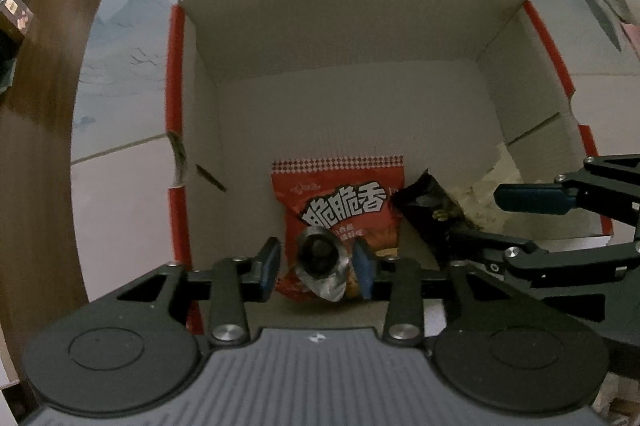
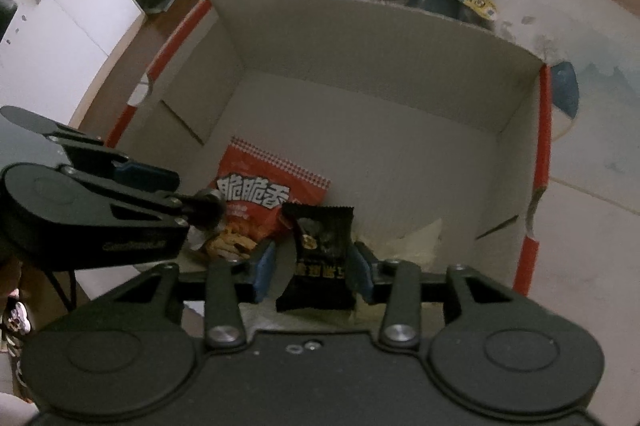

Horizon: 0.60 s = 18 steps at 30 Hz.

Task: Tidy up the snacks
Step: 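Lower both snacks into the box and open both grippers, then raise both tools away from the box toward the snack pile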

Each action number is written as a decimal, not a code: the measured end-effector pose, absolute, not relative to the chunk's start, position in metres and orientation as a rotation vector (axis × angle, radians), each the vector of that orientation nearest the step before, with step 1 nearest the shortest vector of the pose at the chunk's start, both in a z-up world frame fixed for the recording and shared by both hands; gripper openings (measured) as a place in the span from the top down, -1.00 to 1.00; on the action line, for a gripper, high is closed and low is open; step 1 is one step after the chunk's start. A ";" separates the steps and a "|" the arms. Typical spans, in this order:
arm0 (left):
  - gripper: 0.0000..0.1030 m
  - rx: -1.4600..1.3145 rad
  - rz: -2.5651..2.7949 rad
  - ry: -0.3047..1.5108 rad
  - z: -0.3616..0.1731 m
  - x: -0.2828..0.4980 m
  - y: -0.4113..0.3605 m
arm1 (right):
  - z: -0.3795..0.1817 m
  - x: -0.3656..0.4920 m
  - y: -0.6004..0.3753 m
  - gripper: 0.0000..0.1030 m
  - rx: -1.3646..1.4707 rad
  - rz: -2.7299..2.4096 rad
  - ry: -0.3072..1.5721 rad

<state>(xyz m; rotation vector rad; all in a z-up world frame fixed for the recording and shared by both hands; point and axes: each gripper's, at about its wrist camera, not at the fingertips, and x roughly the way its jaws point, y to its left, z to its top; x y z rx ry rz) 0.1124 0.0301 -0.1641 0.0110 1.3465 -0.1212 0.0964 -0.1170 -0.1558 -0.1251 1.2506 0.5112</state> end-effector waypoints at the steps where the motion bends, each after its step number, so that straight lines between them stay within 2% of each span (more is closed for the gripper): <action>1: 0.18 0.009 -0.124 1.336 -0.160 0.111 0.030 | -0.153 0.096 -0.117 0.15 -0.123 0.513 1.246; 6: 0.11 0.001 -0.140 1.297 -0.142 0.104 0.033 | -0.140 0.091 -0.120 0.05 -0.112 0.521 1.216; 9: -0.08 -0.004 -0.142 1.265 -0.133 0.103 0.031 | -0.132 0.089 -0.122 -0.10 -0.103 0.523 1.197; 11: -0.09 -0.003 -0.140 1.247 -0.130 0.103 0.028 | -0.126 0.087 -0.125 -0.25 -0.097 0.524 1.179; 15: -0.09 -0.010 -0.144 1.216 -0.117 0.101 0.029 | -0.115 0.086 -0.129 -0.37 -0.087 0.525 1.157; 16: -0.09 -0.008 -0.146 1.207 -0.113 0.101 0.029 | -0.112 0.087 -0.130 -0.45 -0.087 0.527 1.152; 18: -0.18 -0.005 -0.145 1.190 -0.107 0.102 0.029 | -0.105 0.087 -0.133 -0.56 -0.085 0.523 1.134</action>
